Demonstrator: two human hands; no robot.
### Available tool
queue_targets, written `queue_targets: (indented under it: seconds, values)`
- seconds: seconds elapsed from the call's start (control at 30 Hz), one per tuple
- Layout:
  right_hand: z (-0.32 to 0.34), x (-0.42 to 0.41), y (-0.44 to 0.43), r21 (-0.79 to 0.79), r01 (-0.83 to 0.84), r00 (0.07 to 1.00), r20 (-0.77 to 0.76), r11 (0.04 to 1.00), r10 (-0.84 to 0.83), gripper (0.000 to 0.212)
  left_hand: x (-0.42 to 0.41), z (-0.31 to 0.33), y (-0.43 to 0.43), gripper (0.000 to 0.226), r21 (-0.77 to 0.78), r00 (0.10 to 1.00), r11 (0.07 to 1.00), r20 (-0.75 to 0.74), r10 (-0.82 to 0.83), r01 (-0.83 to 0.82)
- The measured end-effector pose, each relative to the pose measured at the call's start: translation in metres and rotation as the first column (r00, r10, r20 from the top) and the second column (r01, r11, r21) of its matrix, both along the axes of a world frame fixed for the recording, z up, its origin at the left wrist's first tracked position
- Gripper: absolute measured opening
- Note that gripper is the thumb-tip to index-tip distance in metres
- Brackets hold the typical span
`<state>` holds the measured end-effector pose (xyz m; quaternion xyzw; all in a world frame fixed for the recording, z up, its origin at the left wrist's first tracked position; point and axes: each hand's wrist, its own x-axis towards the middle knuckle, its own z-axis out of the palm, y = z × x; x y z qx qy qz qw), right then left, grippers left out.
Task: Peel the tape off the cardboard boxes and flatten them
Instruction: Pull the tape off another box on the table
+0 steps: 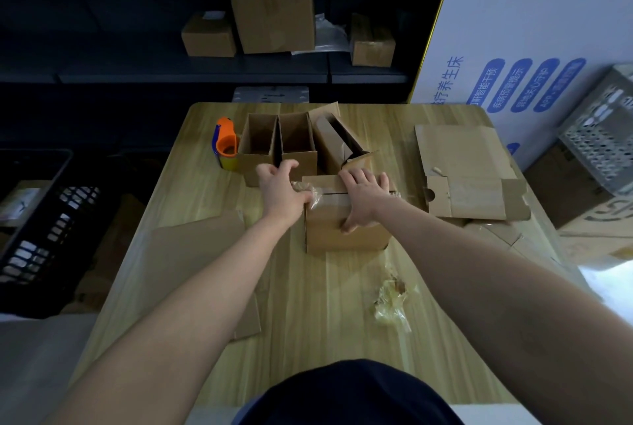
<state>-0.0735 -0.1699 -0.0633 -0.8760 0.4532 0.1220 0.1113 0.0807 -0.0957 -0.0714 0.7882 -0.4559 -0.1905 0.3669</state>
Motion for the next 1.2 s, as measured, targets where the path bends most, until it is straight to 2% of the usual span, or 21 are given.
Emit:
queue_targets:
  seconds: [0.07, 0.13, 0.23, 0.3, 0.4, 0.43, 0.5, 0.6, 0.67, 0.73, 0.8, 0.87, 0.97, 1.07, 1.2]
  values:
    - [-0.001, 0.000, 0.000, 0.001, 0.001, 1.000, 0.000, 1.000, -0.001, 0.125, -0.003, 0.004, 0.001, 0.037, -0.012, 0.985, 0.987, 0.070, -0.157, 0.158]
    - [-0.001, 0.000, -0.001, -0.003, 0.000, 1.000, 0.000, 1.000, 0.000, 0.125, -0.005, 0.005, 0.002, 0.029, 0.018, 0.963, 0.970, 0.121, -0.241, 0.241]
    - [-0.001, 0.001, -0.002, 0.002, 0.002, 1.000, 0.003, 1.000, -0.002, 0.125, -0.005, 0.010, 0.003, 0.035, 0.111, 0.943, 0.950, 0.133, -0.305, 0.292]
    - [-0.001, 0.001, -0.002, 0.003, 0.002, 1.000, 0.001, 1.000, -0.002, 0.125, -0.004, 0.015, 0.006, 0.042, 0.138, 0.946, 0.944, 0.084, -0.312, 0.299]
    - [-0.002, 0.003, -0.002, 0.006, 0.008, 1.000, -0.002, 1.000, -0.008, 0.125, -0.004, 0.017, 0.011, 0.050, 0.089, 0.968, 0.967, -0.103, -0.230, 0.240]
    - [-0.002, 0.003, -0.002, 0.007, 0.009, 1.000, -0.005, 1.000, -0.009, 0.125, -0.005, 0.017, 0.012, 0.052, 0.087, 0.973, 0.973, -0.109, -0.204, 0.214]
    - [-0.002, 0.003, -0.001, 0.007, 0.007, 1.000, -0.011, 1.000, -0.007, 0.125, -0.007, 0.013, 0.013, 0.054, 0.137, 0.981, 0.972, 0.007, -0.193, 0.190]
    - [-0.003, 0.001, -0.002, 0.003, 0.000, 1.000, 0.006, 1.000, 0.000, 0.124, -0.009, 0.004, 0.015, 0.033, 0.149, 0.980, 0.980, 0.128, -0.153, 0.133]
    - [-0.002, 0.000, -0.001, 0.001, -0.003, 1.000, 0.018, 1.000, 0.003, 0.123, -0.005, 0.000, 0.017, 0.023, 0.105, 0.992, 0.992, 0.097, -0.077, 0.067]
    - [-0.003, -0.002, 0.000, -0.006, -0.008, 0.999, 0.032, 1.000, 0.009, 0.123, 0.003, 0.000, 0.020, 0.021, 0.081, 0.999, 0.996, -0.029, 0.045, -0.042]
    - [-0.003, -0.006, 0.001, -0.009, -0.009, 0.999, 0.054, 1.000, 0.009, 0.122, 0.011, 0.002, 0.025, 0.030, 0.086, 0.937, 0.979, -0.287, 0.201, -0.183]
    - [-0.003, -0.012, 0.002, -0.019, -0.007, 0.996, 0.088, 1.000, 0.009, 0.119, 0.014, 0.003, 0.029, 0.041, 0.112, 0.798, 0.943, -0.507, 0.325, -0.313]
    - [0.001, -0.023, 0.002, -0.039, 0.000, 0.988, 0.157, 0.999, 0.006, 0.116, 0.011, 0.006, 0.026, 0.048, 0.142, 0.660, 0.892, -0.625, 0.417, -0.429]
    - [0.009, -0.038, -0.001, -0.069, 0.024, 0.977, 0.215, 0.997, -0.009, 0.116, 0.004, 0.010, 0.019, 0.029, 0.144, 0.521, 0.825, -0.713, 0.469, -0.546]
    - [0.023, -0.060, -0.005, -0.120, 0.054, 0.966, 0.257, 0.991, -0.022, 0.120, -0.008, 0.014, 0.010, 0.017, 0.145, 0.437, 0.780, -0.759, 0.482, -0.608]
